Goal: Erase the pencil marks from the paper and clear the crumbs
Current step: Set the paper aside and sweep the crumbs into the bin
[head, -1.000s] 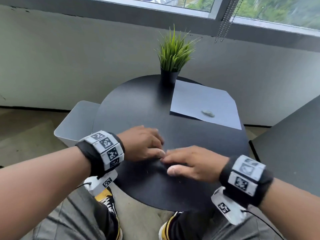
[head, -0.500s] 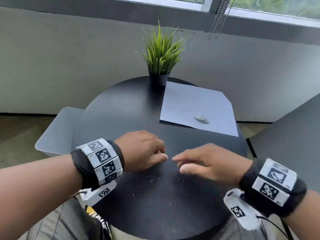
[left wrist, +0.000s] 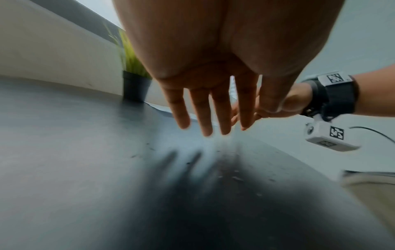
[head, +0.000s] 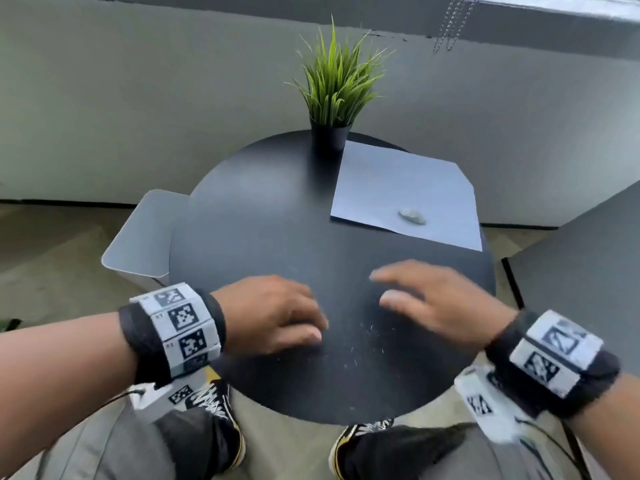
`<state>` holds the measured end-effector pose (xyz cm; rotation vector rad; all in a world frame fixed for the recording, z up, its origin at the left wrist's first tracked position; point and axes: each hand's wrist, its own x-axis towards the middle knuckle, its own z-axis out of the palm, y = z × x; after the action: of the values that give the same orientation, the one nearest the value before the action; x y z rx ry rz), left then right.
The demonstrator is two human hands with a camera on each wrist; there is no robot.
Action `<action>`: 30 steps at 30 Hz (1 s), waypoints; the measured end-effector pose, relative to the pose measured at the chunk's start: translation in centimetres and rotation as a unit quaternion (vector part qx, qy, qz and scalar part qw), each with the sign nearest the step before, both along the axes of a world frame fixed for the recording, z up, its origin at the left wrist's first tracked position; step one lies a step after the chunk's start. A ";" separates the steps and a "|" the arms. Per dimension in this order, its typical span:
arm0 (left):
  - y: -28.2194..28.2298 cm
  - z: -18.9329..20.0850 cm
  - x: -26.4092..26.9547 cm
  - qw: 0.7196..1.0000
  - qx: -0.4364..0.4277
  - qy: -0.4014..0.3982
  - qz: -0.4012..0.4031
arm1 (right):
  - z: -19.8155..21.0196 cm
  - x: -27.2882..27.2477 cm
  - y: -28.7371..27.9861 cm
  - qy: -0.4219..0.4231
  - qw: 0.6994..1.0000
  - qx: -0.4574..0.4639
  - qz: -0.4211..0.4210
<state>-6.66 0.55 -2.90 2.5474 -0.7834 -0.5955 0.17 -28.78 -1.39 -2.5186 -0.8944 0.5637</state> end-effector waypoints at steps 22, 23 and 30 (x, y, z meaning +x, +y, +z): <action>-2.4 -3.8 -12.5 0.962 0.145 -0.019 0.231 | -3.4 -11.1 5.5 -0.018 0.984 -0.175 -0.011; -2.9 -3.6 -13.1 0.977 0.096 -0.025 0.188 | -2.3 -11.2 5.6 -0.009 0.990 -0.135 0.033; 1.0 -4.1 -7.6 0.940 0.107 -0.064 0.316 | -2.7 -3.0 6.0 -0.052 0.977 -0.189 -0.083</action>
<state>-14.27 1.53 -6.96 2.8342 0.0991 -0.3110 -2.80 -22.80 -4.08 -2.9559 -0.6490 0.6003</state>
